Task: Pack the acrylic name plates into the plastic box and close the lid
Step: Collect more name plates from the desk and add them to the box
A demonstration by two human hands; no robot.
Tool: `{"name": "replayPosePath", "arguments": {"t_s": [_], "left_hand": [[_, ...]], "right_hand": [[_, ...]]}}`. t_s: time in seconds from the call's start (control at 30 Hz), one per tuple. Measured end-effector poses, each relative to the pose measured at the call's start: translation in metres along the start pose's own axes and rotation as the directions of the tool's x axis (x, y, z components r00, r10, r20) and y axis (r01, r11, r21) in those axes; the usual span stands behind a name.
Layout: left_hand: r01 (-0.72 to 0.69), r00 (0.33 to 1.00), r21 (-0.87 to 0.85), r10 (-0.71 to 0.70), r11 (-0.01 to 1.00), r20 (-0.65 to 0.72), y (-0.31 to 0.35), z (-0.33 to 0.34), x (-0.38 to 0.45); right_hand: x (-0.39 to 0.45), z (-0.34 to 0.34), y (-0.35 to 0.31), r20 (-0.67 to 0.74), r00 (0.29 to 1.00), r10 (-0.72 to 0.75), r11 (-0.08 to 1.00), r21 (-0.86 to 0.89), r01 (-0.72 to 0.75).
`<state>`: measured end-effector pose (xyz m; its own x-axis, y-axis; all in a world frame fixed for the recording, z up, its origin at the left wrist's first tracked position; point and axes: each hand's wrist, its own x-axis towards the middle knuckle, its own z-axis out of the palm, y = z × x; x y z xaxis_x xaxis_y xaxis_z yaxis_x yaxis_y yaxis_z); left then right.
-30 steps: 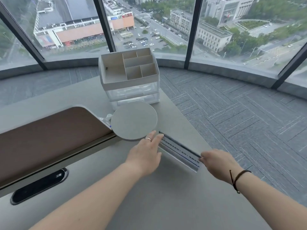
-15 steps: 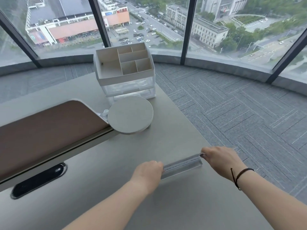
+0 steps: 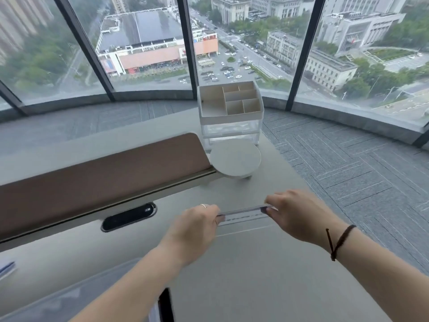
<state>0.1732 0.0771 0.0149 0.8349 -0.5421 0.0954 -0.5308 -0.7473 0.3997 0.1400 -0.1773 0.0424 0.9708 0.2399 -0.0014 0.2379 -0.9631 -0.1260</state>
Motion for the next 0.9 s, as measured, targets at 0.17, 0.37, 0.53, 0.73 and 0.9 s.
{"name": "replayPosePath", "arguments": {"t_s": [0.17, 0.37, 0.53, 0.73, 0.9], "left_hand": [[-0.06, 0.991, 0.055, 0.066, 0.997, -0.114, -0.045, -0.074, -0.07], [-0.055, 0.998, 0.022, 0.054, 0.998, 0.028, -0.094, -0.134, -0.163], [0.112, 0.986, -0.027, -0.108, 0.993, 0.13, -0.127, -0.164, -0.23], [0.419, 0.908, -0.005, -0.418, 0.908, -0.032, -0.184, -0.15, -0.323], [0.583, 0.801, 0.169, -0.597, 0.795, 0.043, -0.217, -0.111, -0.395]], "right_hand": [[0.001, -0.043, -0.104, -0.029, 0.983, -0.181, 0.981, -0.072, 0.178], [-0.01, -0.049, -0.233, 0.136, 0.921, -0.366, 0.927, -0.029, 0.373], [-0.018, -0.029, -0.315, 0.198, 0.885, -0.421, 0.904, 0.012, 0.427], [-0.029, 0.045, -0.374, 0.284, 0.918, -0.276, 0.961, 0.103, 0.257], [-0.039, 0.12, -0.405, 0.426, 0.902, -0.066, 0.99, 0.142, 0.005]]}}
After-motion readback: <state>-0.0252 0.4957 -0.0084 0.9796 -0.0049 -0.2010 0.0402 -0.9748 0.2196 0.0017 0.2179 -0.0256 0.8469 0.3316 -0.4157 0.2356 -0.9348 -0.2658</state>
